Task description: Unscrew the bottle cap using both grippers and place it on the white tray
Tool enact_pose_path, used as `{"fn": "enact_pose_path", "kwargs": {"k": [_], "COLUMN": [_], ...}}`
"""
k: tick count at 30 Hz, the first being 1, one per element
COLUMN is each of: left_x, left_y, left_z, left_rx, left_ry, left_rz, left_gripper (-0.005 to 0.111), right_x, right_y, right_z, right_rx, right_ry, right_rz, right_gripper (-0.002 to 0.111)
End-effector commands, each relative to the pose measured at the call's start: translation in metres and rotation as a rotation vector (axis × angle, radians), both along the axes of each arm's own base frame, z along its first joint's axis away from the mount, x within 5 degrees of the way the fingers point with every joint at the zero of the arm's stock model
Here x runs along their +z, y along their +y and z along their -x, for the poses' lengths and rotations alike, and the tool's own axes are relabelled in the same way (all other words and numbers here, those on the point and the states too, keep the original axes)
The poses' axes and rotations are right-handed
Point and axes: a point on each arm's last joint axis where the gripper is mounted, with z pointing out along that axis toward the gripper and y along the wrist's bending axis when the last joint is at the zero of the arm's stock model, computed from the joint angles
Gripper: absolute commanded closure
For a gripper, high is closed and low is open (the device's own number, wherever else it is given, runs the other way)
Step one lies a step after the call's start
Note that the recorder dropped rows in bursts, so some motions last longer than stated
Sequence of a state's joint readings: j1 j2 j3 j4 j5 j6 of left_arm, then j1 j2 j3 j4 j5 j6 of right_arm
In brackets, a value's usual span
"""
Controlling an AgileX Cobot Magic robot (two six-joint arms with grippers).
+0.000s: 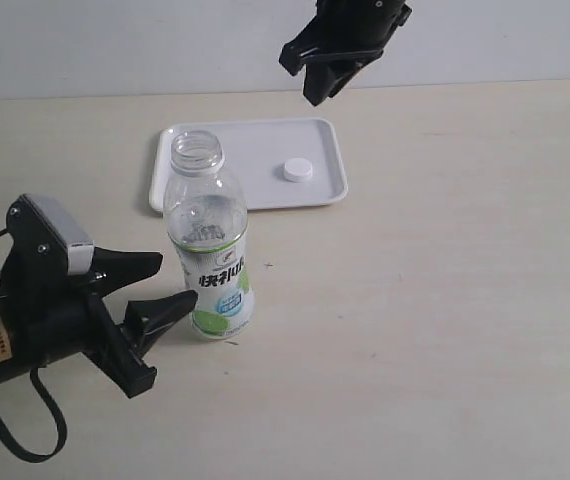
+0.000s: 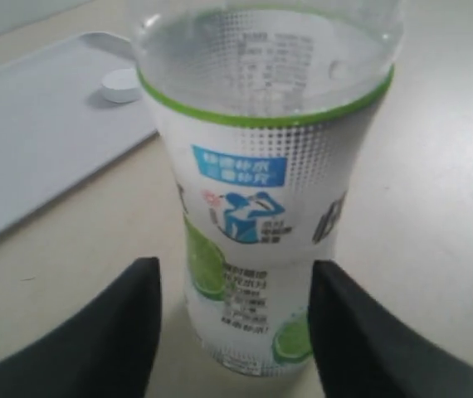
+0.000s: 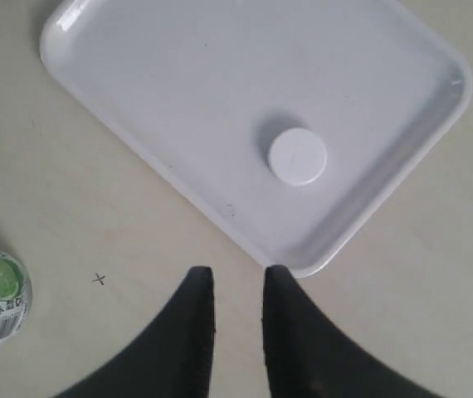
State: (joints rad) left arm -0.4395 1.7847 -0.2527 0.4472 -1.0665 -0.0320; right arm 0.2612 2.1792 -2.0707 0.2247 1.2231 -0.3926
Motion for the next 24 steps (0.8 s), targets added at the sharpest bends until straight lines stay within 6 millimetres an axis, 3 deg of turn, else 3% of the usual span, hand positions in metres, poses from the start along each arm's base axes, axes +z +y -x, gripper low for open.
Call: {"fn": "enact_pose_path", "kwargs": {"k": [1,6,8,12,14,17,24], "left_x": [0.007,0.017,0.02,0.022,0.024,0.035,0.048], "left_y": [0.009,0.02,0.022,0.026,0.032,0.044,0.047], "left_z": [0.005,0.011,0.014,0.022,0.028,0.041,0.046], "left_rx": [0.076,0.176,0.176,0.196,0.242,0.346,0.354], "left_ry": [-0.026,-0.048,-0.055,-0.036,-0.02,-0.018,-0.049], "left_rz": [0.005,0.033,0.037,0.06,0.088,0.274,0.356], "left_gripper": [0.073,0.106,0.107,0.107,0.107,0.107,0.107], "right_x": [0.028,0.03,0.028,0.033,0.032,0.032,0.034], "right_y": [-0.003,-0.009,-0.009,-0.013,-0.02,-0.034,-0.056], "right_z": [0.011,0.043,0.056,0.077,0.096,0.132,0.188], "right_rx": [-0.03,-0.035,-0.028,-0.036,-0.074,-0.13,-0.188], "right_ry": [-0.041,0.033,0.069,-0.025,-0.107,-0.253,-0.481], "right_rz": [-0.03,-0.046,-0.074,-0.119,-0.136,-0.155,-0.178], "right_gripper": [0.106,0.108,0.108,0.108,0.108,0.108,0.108]}}
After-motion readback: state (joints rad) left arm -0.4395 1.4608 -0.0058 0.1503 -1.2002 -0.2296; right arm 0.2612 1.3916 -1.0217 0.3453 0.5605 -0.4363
